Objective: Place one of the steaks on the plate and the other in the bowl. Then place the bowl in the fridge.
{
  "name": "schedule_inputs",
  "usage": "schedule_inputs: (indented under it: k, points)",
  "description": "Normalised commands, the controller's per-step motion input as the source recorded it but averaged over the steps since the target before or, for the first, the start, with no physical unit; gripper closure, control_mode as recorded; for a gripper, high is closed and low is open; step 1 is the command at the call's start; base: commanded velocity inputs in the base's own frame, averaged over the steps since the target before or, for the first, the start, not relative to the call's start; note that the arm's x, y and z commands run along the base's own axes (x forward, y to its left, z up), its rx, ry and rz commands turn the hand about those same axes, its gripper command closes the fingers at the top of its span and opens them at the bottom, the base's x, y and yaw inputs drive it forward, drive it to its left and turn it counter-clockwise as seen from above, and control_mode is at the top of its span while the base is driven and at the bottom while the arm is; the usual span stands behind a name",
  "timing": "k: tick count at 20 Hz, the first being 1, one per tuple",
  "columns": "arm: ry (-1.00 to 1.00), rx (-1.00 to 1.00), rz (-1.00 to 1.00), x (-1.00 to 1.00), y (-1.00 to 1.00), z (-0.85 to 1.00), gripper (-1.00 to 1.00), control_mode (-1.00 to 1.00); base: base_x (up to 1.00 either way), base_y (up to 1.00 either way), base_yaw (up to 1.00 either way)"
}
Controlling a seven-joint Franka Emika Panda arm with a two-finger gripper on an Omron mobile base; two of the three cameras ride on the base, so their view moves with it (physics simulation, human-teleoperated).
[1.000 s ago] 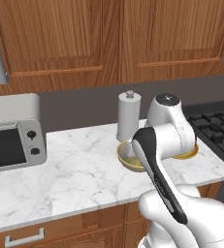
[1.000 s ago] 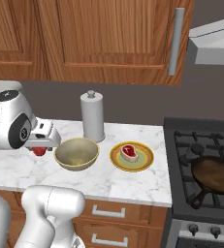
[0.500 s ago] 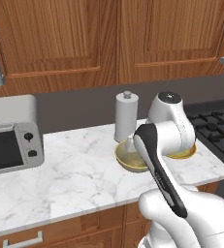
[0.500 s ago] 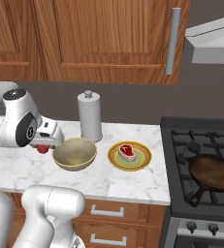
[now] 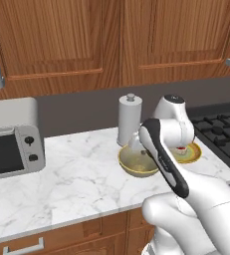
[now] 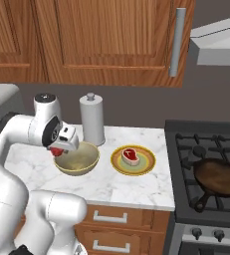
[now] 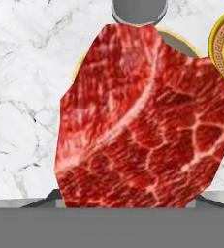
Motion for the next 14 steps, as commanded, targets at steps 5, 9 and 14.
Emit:
schedule_inputs:
  k: [5,9,14]
  points:
    - [0.07,0.0,-0.04,0.62,0.0,-0.43,1.0,-1.0,0.0,0.0,0.0]
    - [0.1,0.0,-0.01,0.54,0.0,-0.45,1.0,-1.0,0.0,0.0,0.0]
    - [0.15,0.0,-0.01,0.42,0.0,-0.47,1.0,-1.0,0.0,0.0,0.0]
